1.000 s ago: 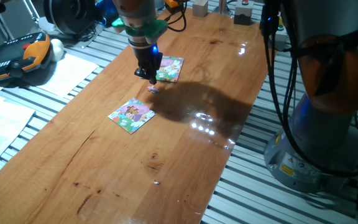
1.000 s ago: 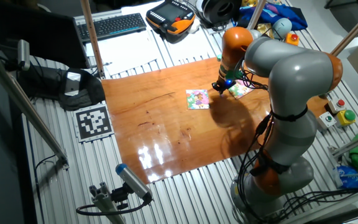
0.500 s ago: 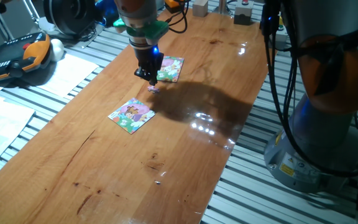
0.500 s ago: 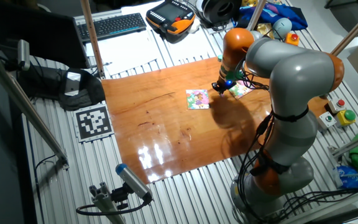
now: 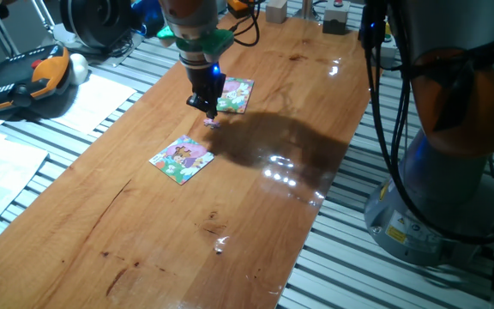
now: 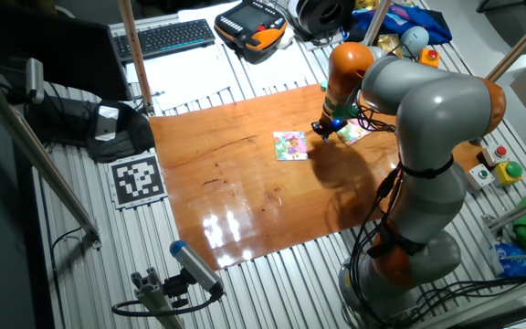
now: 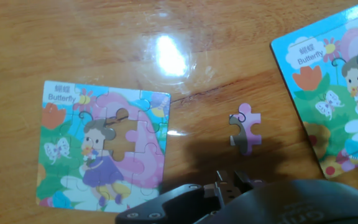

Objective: Assemble one piece of a puzzle

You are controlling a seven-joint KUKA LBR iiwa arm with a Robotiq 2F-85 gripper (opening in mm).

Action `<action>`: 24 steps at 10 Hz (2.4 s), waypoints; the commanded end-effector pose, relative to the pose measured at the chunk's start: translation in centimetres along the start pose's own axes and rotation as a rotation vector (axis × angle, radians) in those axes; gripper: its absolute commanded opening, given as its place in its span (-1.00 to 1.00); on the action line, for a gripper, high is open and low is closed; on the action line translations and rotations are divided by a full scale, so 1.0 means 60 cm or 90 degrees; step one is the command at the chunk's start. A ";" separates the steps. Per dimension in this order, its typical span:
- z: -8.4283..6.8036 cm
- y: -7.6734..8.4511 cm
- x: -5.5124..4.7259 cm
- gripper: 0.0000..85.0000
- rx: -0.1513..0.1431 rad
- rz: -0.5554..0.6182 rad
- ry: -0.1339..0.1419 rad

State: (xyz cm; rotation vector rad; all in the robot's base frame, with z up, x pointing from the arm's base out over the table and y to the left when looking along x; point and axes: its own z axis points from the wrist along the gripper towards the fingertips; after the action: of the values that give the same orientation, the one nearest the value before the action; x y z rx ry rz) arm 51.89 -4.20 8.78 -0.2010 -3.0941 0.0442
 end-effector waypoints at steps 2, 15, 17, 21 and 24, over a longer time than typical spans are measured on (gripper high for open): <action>0.003 -0.001 0.001 -0.60 -0.001 -0.001 0.005; 0.044 -0.011 -0.002 0.20 -0.024 -0.016 0.012; 0.051 -0.017 -0.004 0.20 -0.026 -0.026 0.005; 0.068 -0.030 -0.007 0.20 -0.019 -0.059 -0.023; 0.067 -0.026 -0.013 0.20 -0.010 -0.046 -0.010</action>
State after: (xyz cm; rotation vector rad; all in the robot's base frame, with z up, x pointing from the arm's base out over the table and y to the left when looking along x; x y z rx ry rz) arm 52.28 -5.94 4.76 -0.0903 -3.1137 0.0199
